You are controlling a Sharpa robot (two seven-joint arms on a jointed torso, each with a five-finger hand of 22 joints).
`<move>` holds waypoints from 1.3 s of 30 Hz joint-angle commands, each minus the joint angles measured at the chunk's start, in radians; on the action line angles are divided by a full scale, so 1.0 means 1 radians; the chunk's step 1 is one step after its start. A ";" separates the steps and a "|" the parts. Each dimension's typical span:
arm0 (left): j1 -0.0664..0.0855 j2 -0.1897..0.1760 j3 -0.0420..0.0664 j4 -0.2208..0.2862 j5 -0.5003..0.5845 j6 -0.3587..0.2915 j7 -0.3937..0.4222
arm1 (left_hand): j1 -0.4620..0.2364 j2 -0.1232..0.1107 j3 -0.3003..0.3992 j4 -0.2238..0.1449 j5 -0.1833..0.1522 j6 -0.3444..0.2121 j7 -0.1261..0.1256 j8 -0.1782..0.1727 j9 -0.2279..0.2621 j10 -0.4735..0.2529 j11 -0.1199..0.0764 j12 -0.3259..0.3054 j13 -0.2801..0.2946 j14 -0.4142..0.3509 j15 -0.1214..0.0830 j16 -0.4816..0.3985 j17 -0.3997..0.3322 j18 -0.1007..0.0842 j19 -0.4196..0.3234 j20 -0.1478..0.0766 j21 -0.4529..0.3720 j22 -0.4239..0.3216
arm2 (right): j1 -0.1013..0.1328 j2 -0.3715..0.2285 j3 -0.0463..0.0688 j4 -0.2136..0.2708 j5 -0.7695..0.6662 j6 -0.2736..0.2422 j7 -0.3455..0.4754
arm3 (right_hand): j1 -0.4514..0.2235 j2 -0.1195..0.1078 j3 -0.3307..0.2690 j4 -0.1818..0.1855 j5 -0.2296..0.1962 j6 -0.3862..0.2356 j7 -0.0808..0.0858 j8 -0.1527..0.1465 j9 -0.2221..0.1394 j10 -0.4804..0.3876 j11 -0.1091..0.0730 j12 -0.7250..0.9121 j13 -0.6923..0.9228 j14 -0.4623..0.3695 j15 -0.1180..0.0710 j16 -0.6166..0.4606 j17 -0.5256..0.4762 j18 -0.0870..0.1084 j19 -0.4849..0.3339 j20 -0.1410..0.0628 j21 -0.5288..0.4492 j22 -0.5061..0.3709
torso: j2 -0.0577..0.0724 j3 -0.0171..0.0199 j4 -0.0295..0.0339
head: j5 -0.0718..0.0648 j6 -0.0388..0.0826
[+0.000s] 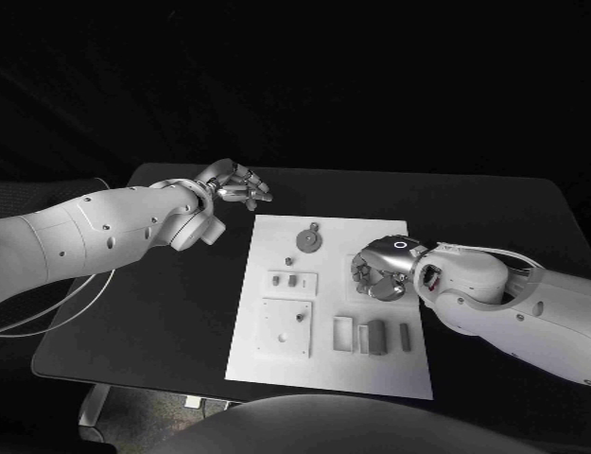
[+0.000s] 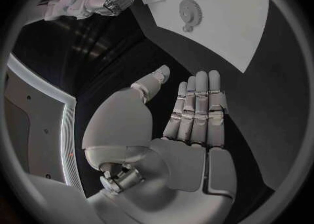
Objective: Assemble the parts on the task board
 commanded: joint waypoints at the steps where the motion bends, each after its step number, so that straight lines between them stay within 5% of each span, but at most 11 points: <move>1: 0.001 0.001 0.001 0.002 -0.003 0.005 0.008 | 0.000 0.006 -0.001 0.004 -0.004 -0.006 -0.003 -0.001 0.002 -0.002 0.001 0.002 -0.001 -0.001 0.004 -0.007 0.002 0.015 -0.003 0.001 -0.006 -0.001 | -0.001 0.002 0.000 0.001 -0.028 -0.004 -0.002 | 0.001 0.011 0.007 0.000 0.005 0.009 0.000 0.007 0.001 0.009 -0.001 0.006 -0.001 0.003 -0.007 -0.007 -0.002 0.015 0.002 -0.004 0.006 0.017 | 0.000 0.0000 -0.0001 | -0.001 -0.001; 15: 0.001 0.002 0.001 0.002 -0.003 0.004 0.008 | 0.002 0.006 -0.002 0.004 -0.004 -0.007 -0.003 -0.002 0.002 -0.001 0.001 0.003 -0.002 0.002 0.003 -0.007 0.005 0.016 0.001 0.000 -0.005 0.000 | -0.002 0.009 -0.003 -0.003 -0.064 -0.036 -0.007 | 0.027 0.048 0.031 -0.017 0.005 0.054 -0.017 0.023 0.010 0.054 -0.022 0.029 0.005 0.031 -0.028 -0.002 0.001 0.015 0.024 -0.017 0.021 0.019 | 0.000 0.0001 -0.0001 | -0.005 -0.003; 39: 0.001 0.000 0.001 0.000 -0.003 0.004 0.006 | 0.004 0.006 -0.002 0.003 -0.004 -0.006 -0.003 -0.001 0.002 -0.001 0.000 0.004 -0.002 0.004 0.002 -0.007 0.007 0.017 0.002 0.000 -0.005 0.001 | -0.003 -0.012 -0.004 0.040 -0.088 -0.090 -0.017 | 0.045 0.043 0.037 -0.019 0.005 0.087 -0.030 0.030 0.016 0.088 -0.039 0.041 0.009 0.064 -0.046 -0.005 0.001 0.015 0.050 -0.033 0.036 0.018 | 0.000 0.0001 -0.0001 | -0.007 -0.003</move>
